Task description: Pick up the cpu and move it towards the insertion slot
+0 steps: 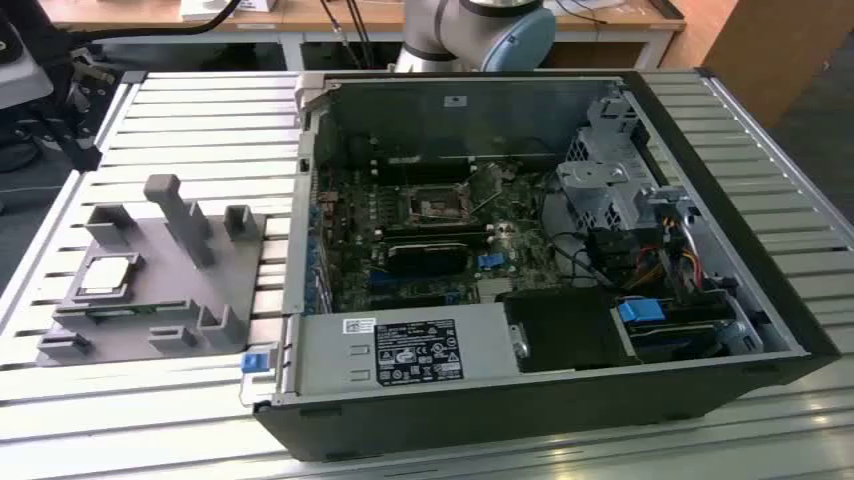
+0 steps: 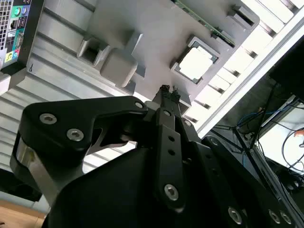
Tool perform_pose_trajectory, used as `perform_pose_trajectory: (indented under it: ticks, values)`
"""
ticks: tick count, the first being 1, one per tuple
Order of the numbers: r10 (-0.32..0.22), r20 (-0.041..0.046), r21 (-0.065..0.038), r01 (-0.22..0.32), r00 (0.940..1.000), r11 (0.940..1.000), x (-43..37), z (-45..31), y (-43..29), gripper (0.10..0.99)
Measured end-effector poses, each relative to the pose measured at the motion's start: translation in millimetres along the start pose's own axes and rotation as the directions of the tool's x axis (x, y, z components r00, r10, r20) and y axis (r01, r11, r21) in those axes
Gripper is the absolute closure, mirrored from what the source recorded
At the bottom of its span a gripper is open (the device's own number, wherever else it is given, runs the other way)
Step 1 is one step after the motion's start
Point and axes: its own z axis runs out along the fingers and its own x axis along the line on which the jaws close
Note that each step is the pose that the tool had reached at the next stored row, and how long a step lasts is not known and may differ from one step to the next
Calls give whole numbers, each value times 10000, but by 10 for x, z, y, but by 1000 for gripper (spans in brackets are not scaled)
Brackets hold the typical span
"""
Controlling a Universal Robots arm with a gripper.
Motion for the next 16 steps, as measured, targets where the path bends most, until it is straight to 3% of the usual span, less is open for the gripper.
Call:
perform_pose_trajectory:
  ticks: [16]
  values:
    - [0,0,0,0,10000,10000,27,0,0,980]
